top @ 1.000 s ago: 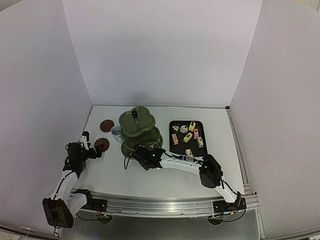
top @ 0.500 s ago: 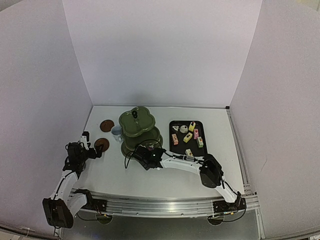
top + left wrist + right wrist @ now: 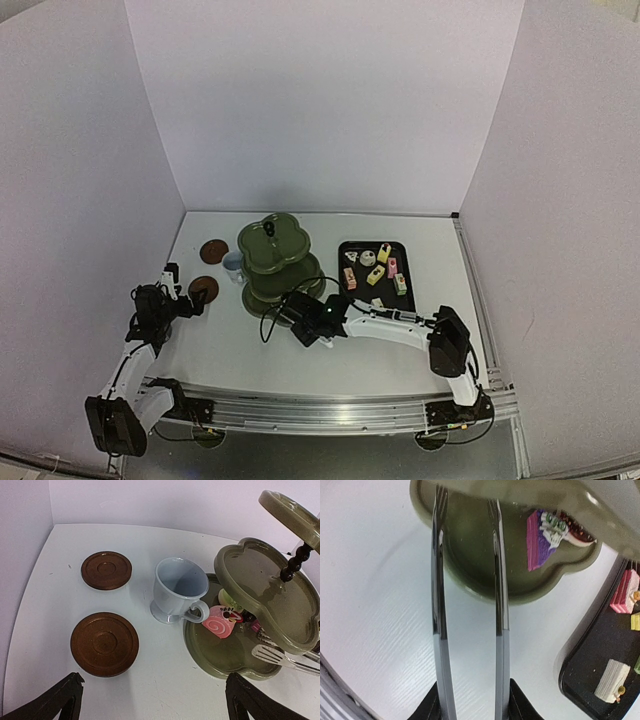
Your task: Serve the afternoon tea
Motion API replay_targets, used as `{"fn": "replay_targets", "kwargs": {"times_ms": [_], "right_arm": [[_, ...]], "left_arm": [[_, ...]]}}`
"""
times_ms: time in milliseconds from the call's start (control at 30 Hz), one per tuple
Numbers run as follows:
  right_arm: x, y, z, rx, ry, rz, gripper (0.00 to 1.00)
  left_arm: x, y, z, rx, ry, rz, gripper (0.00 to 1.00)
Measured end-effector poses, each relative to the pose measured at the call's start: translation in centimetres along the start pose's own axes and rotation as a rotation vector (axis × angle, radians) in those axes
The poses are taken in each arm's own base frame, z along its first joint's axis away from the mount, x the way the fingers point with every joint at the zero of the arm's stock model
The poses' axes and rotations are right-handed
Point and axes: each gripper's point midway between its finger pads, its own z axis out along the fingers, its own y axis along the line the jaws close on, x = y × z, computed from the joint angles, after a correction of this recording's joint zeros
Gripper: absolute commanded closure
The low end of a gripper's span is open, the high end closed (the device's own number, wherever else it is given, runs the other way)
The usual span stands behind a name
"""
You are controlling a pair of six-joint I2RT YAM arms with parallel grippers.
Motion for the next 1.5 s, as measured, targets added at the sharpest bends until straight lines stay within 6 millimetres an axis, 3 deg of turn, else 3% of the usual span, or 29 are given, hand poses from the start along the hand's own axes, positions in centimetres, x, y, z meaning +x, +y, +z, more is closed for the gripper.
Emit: {"fn": "replay_targets", "kwargs": {"times_ms": [233, 400, 600, 867, 1133, 1500], "right_arm": [[3.4, 0.0, -2.7, -0.093, 0.059, -0.006, 0.65], [4.7, -0.4, -5.7, -0.143, 0.054, 0.002, 0.65], [6.1, -2.3, -8.0, -0.132, 0.053, 0.075, 0.65], [8.1, -8.7, -7.8, -0.018, 0.100, 0.269, 0.65], [8.6, -14.4, -7.2, 0.108, 0.106, 0.436, 0.64], [9.8, -15.5, -3.7, 0.160, 0.186, 0.456, 0.64]], "left_arm": [[0.0, 0.0, 0.0, 0.000, 0.000, 0.011, 0.00], [0.0, 0.0, 0.0, 0.000, 0.000, 0.014, 0.00], [0.0, 0.0, 0.0, 0.000, 0.000, 0.014, 0.00], [0.0, 0.0, 0.1, 0.000, -0.001, 0.015, 0.00], [0.0, 0.0, 0.1, 0.000, -0.001, 0.015, 0.00], [0.0, 0.0, 0.1, 0.000, -0.001, 0.017, 0.00]]}}
